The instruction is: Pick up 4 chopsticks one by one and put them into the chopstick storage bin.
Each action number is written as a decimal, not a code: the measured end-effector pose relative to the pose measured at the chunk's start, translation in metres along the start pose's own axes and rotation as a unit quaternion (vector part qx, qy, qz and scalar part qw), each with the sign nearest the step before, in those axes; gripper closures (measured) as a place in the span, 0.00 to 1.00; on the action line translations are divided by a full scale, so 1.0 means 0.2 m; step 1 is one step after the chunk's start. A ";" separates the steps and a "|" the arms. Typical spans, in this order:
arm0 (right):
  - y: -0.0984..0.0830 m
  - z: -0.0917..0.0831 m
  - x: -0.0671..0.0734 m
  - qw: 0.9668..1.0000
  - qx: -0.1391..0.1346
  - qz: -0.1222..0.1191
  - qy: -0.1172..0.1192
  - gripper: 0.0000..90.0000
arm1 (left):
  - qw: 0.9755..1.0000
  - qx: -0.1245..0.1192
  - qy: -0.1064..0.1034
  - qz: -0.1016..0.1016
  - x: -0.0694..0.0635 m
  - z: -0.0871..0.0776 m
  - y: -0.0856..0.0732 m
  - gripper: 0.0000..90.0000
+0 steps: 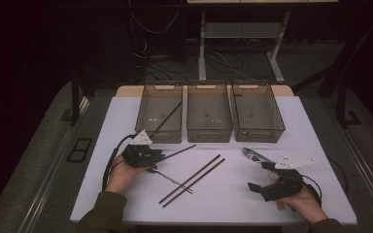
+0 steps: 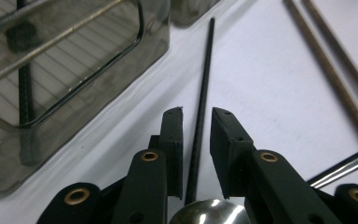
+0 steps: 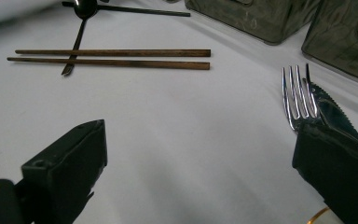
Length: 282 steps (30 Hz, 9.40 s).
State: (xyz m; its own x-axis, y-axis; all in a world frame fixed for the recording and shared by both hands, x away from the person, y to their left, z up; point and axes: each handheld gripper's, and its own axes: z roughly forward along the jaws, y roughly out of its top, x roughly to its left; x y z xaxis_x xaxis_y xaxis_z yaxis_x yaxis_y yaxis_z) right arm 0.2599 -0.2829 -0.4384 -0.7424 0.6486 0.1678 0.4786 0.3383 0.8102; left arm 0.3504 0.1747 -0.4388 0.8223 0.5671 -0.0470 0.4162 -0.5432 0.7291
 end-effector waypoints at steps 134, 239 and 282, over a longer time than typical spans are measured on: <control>0.00 0.01 0.00 1.000 0.000 0.001 -0.001 0.04 | 0.996 -0.051 0.040 -0.054 0.11 -0.18 0.33 0.95; 0.00 0.01 0.01 1.000 -0.004 0.000 0.007 0.04 | 0.993 -0.076 0.058 -0.071 0.10 -0.19 0.29 0.30; -0.01 0.01 0.02 0.999 -0.016 0.006 -0.045 0.10 | 0.998 -0.047 -0.038 -0.014 -0.42 0.03 0.07 0.28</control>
State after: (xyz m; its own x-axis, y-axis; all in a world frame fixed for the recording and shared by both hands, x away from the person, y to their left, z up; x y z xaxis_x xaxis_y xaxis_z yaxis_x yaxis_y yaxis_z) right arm 0.2573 -0.2806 -0.4396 -0.6913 0.7113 0.1271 0.4703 0.3094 0.8265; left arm 0.2887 0.1154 -0.4295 0.8391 0.5312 -0.1168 0.4044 -0.4657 0.7871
